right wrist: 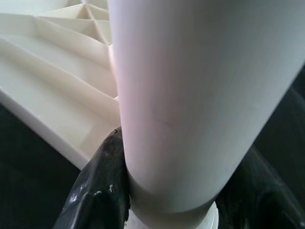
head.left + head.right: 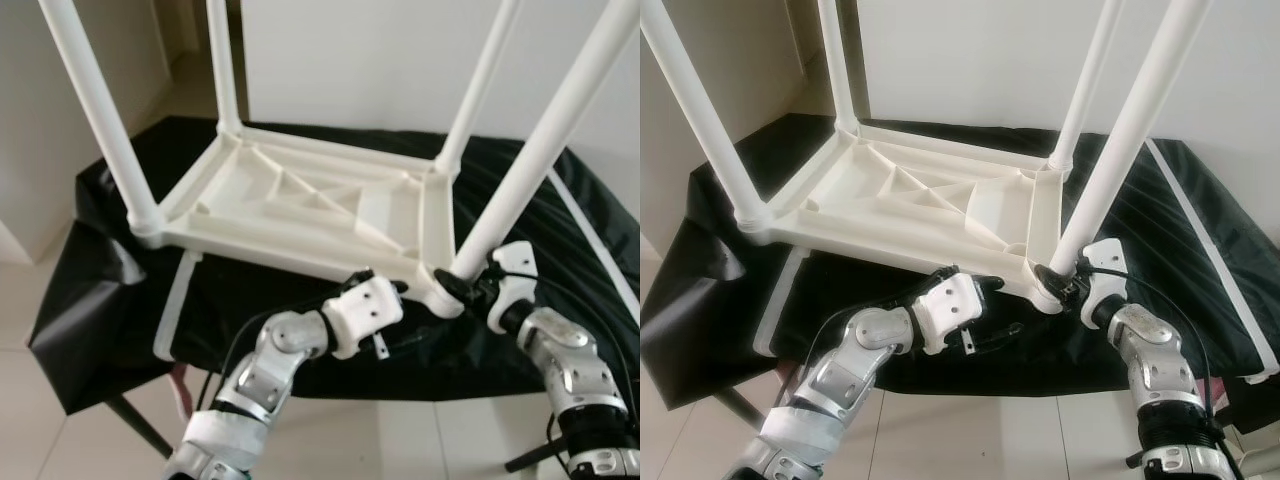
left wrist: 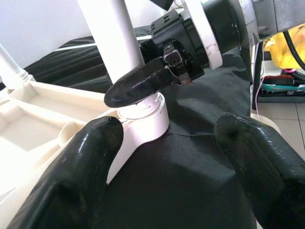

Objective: Building children table

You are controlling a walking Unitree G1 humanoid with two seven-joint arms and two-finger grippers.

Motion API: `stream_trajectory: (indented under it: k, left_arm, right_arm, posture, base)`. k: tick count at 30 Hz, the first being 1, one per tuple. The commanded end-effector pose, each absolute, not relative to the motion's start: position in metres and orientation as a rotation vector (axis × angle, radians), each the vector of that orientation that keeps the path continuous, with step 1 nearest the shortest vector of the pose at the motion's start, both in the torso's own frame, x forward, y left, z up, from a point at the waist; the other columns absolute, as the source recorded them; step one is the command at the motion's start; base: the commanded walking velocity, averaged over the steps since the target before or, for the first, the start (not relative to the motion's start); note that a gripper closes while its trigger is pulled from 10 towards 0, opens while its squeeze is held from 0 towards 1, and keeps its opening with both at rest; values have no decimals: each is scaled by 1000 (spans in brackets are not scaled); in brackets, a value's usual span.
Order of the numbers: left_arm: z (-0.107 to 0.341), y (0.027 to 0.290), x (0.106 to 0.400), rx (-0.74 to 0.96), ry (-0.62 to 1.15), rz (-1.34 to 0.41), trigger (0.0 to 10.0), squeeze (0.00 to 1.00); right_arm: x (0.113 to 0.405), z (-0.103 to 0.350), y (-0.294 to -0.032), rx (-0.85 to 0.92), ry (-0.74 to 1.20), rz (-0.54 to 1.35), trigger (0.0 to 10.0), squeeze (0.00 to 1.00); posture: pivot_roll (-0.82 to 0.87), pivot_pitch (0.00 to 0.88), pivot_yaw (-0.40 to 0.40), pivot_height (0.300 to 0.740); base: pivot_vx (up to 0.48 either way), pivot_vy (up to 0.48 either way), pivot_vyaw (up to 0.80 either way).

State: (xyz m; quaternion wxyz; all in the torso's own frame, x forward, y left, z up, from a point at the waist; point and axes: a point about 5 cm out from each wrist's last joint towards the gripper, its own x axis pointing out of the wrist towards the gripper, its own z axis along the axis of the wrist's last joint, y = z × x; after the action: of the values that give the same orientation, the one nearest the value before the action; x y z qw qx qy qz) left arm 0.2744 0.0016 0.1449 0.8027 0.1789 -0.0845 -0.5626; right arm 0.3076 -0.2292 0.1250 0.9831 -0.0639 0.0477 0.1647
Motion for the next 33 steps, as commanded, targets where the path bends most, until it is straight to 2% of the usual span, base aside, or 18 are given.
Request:
stream_trajectory:
  k: [1, 7, 9, 16, 19, 23, 33]
  left_arm:
    - [145, 0, 274, 380, -187, -1191, 10000, 0]
    - [146, 0, 275, 376, -193, -1183, 10000, 0]
    - [147, 1, 277, 362, -198, -1159, 10000, 0]
    - [148, 1, 280, 331, -201, -1129, 10000, 0]
    - [155, 1, 281, 295, -217, -1115, 10000, 0]
    - [158, 2, 284, 290, -225, -1100, 10000, 0]
    - [159, 2, 284, 272, -231, -1090, 10000, 0]
  right_arm:
    - [302, 108, -234, -127, 181, 295, 10000, 0]
    - [303, 108, -232, -118, 179, 227, 10000, 0]
    - [306, 109, -224, -69, 181, 111, 10000, 0]
    - [311, 110, -205, -4, 177, -9, 10000, 0]
    - [314, 112, -193, 87, 149, -175, 10000, 0]
    - [313, 113, -181, 117, 128, -282, 10000, 0]
    - [316, 123, -174, 104, 93, -363, 10000, 0]
  posture:
    - [-57, 0, -32, 740]
    - [-58, 0, -31, 740]
    - [-64, 0, -34, 740]
    - [-68, 0, -34, 740]
    - [-62, 0, -38, 740]
    - [-54, 0, -45, 740]
    - [-51, 0, -45, 740]
  base:
    - [0, 0, 0]
    - [0, 0, 0]
    - [0, 0, 0]
    - [0, 0, 0]
    - [0, 0, 0]
    - [0, 0, 0]
    - [0, 0, 0]
